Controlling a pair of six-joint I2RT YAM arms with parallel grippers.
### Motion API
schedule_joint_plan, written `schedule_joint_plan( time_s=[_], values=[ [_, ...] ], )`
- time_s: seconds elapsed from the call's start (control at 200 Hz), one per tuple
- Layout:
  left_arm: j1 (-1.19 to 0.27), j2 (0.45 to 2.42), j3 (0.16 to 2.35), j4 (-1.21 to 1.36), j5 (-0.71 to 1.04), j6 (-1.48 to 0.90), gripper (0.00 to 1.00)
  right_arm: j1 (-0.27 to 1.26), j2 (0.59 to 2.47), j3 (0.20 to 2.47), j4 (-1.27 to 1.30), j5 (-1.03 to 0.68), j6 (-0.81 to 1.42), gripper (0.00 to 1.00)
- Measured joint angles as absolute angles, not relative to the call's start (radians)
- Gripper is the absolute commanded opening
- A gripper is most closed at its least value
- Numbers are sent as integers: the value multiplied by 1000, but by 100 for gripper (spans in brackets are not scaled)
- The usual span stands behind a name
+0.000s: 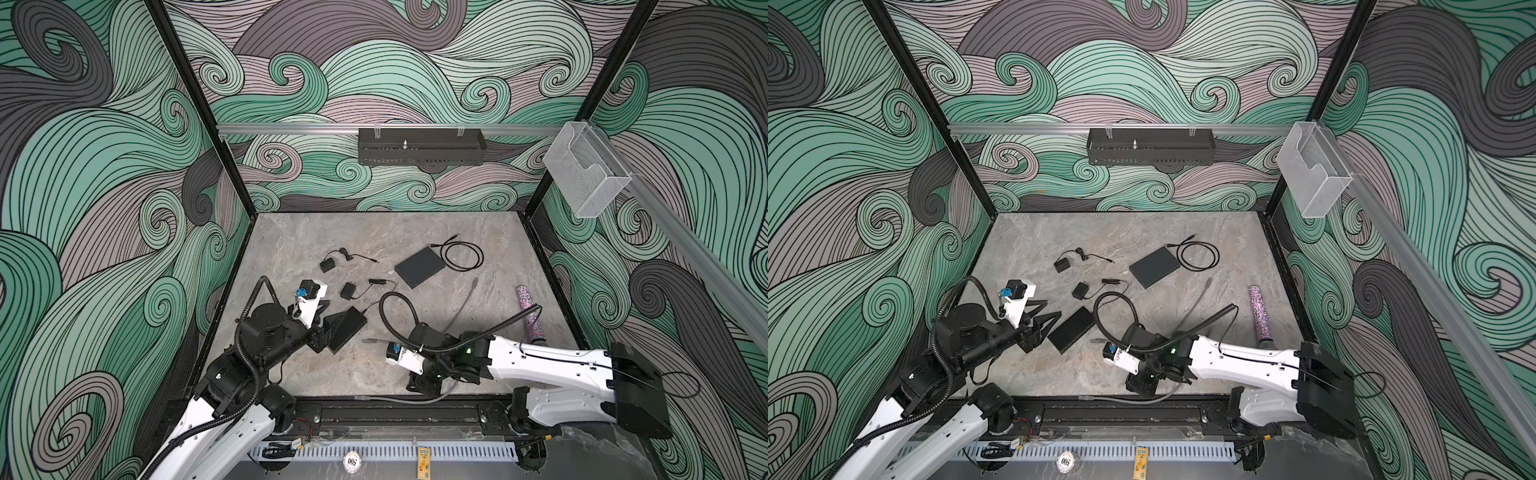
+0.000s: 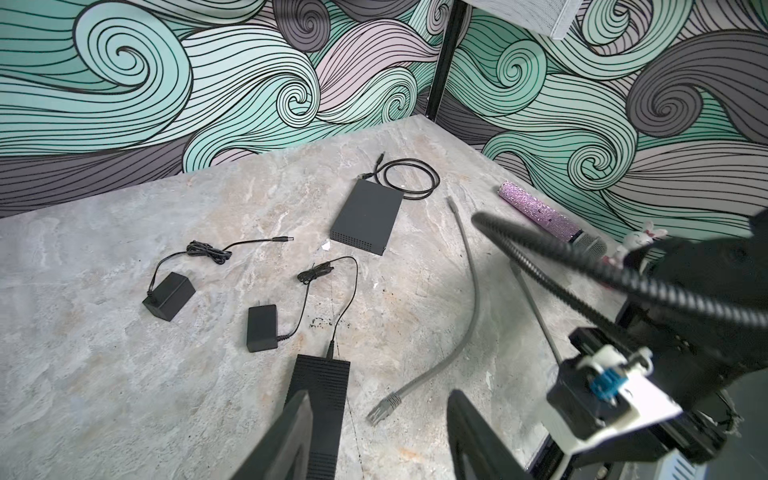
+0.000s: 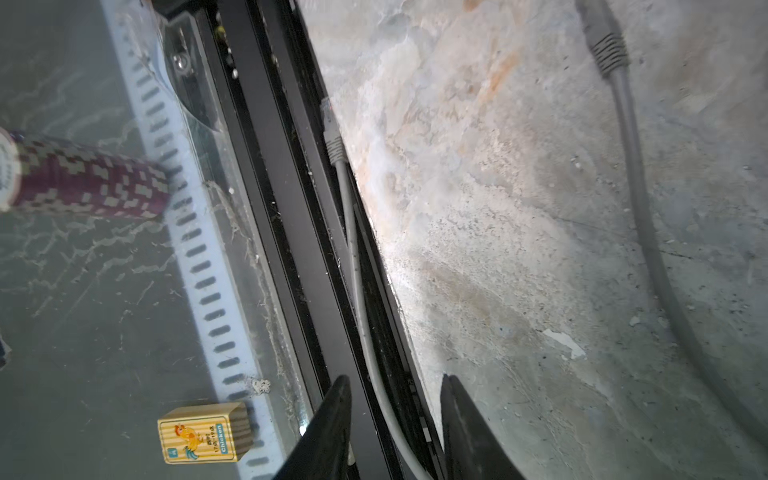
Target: Insert the plug into the switch port
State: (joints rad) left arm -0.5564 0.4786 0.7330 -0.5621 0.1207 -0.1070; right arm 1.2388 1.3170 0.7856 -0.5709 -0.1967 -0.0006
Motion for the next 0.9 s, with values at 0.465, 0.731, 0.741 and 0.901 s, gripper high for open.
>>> schedule_joint_plan(
  time_s=[0.465, 0.731, 0.741, 0.901],
  values=[
    [-556, 407, 715, -562, 54, -134, 55, 1370, 1649, 941, -612, -72, 1, 37],
    [-556, 407, 715, -562, 54, -134, 55, 1375, 1700, 972, -617, -60, 1, 33],
    [-556, 407, 715, -562, 54, -134, 55, 1375, 1701, 973, -617, -60, 1, 33],
    [-556, 406, 715, -562, 54, -134, 54, 1391, 1702, 974, -617, -65, 1, 25]
  ],
)
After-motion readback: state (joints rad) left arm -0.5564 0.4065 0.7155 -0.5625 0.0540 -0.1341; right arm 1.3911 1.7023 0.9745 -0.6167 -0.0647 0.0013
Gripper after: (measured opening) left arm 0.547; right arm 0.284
